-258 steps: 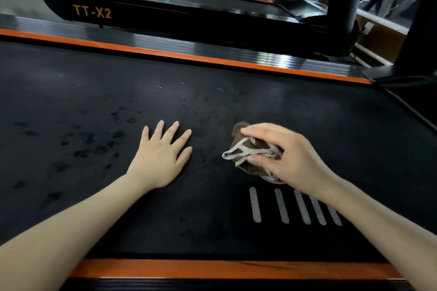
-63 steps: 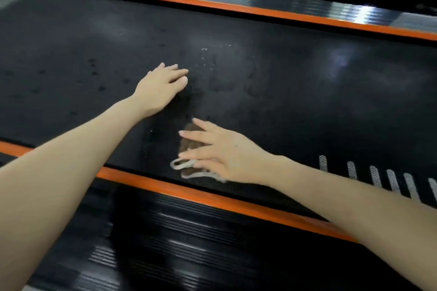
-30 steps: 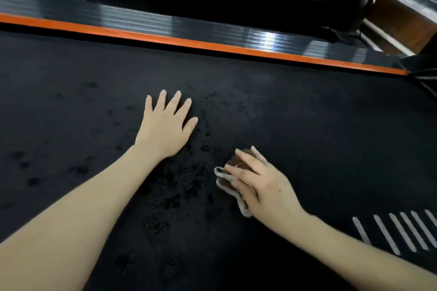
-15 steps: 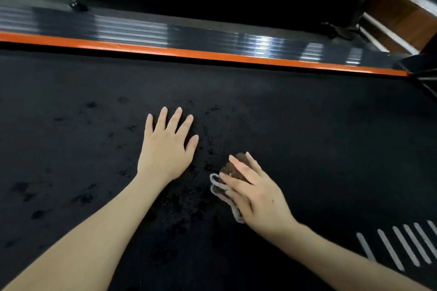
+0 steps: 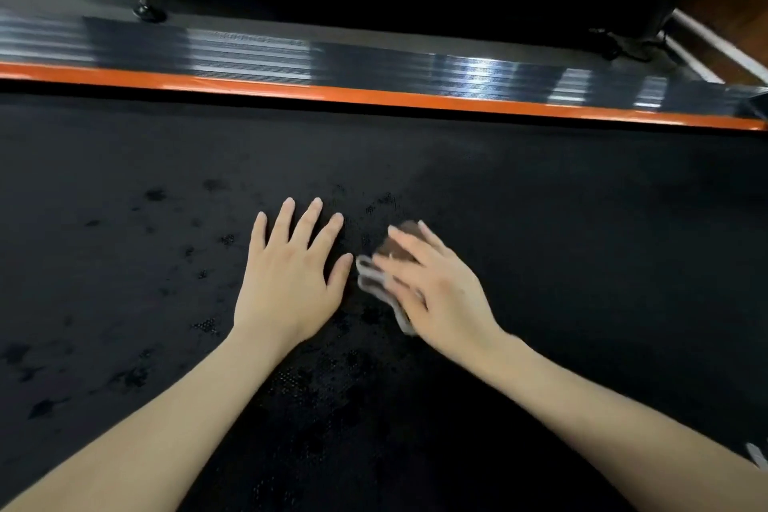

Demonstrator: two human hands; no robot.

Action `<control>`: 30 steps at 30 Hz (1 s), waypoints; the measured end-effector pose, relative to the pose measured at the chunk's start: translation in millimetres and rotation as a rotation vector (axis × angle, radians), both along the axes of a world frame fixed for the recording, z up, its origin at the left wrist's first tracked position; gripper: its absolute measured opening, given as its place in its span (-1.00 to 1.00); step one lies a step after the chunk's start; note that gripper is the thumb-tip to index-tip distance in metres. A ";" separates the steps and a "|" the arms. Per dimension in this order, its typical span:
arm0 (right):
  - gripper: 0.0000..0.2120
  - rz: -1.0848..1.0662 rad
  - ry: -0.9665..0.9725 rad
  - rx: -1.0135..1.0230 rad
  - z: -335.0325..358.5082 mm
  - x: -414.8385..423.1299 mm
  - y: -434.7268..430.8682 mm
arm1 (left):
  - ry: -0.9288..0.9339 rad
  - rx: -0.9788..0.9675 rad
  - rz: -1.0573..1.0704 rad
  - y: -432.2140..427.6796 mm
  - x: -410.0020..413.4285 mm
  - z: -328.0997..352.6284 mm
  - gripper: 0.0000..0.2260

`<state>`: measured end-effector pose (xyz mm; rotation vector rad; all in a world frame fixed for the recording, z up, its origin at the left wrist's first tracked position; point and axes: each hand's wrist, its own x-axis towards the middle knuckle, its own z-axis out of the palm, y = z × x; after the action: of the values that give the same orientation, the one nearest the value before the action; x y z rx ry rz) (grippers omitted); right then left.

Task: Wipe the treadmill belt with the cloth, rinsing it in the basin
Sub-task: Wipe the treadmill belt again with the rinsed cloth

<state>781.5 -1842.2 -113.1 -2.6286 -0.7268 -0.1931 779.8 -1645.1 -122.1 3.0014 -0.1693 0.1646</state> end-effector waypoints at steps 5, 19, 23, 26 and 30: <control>-0.71 -0.061 -0.099 -0.007 0.9 61.3 -21.1 | -0.004 0.002 0.003 -0.6 -1.1 -0.6 -0.45; -0.66 -0.180 -0.150 -0.024 -2.5 115.7 31.6 | 0.014 0.012 -0.007 1.1 -1.4 -1.6 -0.46; -0.69 -0.400 -0.195 0.014 -2.3 174.0 14.2 | -0.005 0.024 -0.019 3.6 -1.0 -3.1 -0.48; -0.63 -0.780 -0.131 0.006 -4.5 205.3 -24.5 | -0.010 0.024 -0.023 3.3 -0.2 -4.3 -0.49; -0.65 -1.057 0.015 0.061 1.4 222.3 -10.1 | -0.023 0.035 -0.019 0.8 1.7 -6.9 -0.48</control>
<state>1003.8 -1852.3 -111.8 -2.6680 0.7206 -0.4626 781.5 -1644.3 -129.0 3.0324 -0.2050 0.1969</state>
